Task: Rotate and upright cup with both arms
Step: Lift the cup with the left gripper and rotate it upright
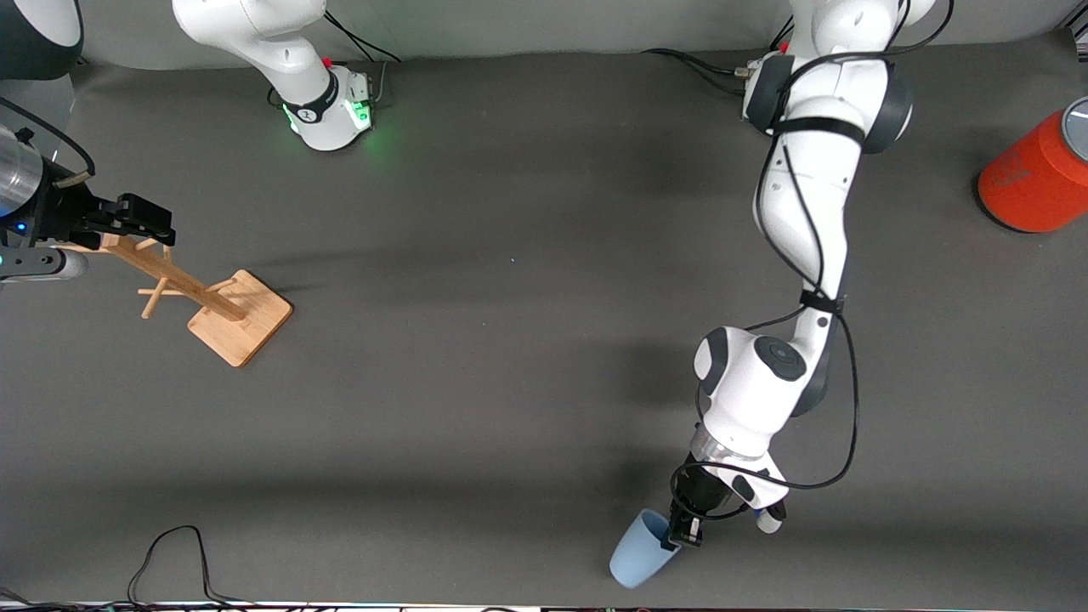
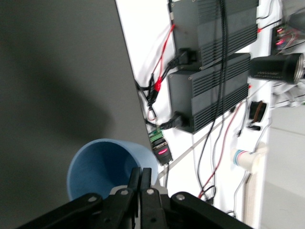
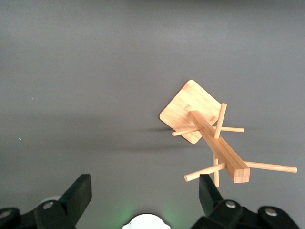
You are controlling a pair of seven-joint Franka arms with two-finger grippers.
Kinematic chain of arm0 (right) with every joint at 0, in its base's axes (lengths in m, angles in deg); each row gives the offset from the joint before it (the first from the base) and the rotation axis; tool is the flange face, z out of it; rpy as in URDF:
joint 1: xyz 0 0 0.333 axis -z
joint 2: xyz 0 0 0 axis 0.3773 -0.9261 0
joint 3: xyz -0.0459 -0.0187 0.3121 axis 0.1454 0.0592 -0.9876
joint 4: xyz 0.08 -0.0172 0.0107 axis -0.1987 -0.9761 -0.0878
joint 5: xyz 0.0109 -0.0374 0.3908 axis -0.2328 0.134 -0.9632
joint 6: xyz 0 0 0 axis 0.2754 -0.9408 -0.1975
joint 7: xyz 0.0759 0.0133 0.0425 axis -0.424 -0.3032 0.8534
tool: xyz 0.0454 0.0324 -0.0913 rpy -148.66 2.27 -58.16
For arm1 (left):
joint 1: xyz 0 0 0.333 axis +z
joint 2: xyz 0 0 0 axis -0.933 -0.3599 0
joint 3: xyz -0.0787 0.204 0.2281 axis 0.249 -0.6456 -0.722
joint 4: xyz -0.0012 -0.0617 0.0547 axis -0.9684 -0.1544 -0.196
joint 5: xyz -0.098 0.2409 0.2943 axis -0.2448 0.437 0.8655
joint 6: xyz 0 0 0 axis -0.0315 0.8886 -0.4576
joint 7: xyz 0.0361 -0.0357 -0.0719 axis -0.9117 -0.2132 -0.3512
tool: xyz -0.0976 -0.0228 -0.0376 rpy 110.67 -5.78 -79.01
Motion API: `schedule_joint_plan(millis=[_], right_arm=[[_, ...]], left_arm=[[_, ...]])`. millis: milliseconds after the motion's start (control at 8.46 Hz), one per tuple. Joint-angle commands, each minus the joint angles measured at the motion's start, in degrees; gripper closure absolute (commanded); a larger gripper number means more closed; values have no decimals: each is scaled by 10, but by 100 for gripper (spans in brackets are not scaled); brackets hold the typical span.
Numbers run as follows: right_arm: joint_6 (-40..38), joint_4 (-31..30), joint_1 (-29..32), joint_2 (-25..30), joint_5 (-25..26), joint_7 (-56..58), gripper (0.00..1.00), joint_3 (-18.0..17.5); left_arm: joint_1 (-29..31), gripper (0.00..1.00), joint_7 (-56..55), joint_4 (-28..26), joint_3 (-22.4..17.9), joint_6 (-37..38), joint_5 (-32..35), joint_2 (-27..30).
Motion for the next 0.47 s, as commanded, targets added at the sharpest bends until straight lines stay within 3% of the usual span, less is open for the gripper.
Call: schedule_joint_plan(millis=[0, 355], right_arm=[[-9, 20, -5, -7, -11, 12, 0, 2], [15, 27, -35, -12, -11, 2, 0, 3]], left_arm=[[-3, 100, -5, -104, -5, 158, 48, 123], [-31, 100, -4, -119, -4, 395, 125, 178]])
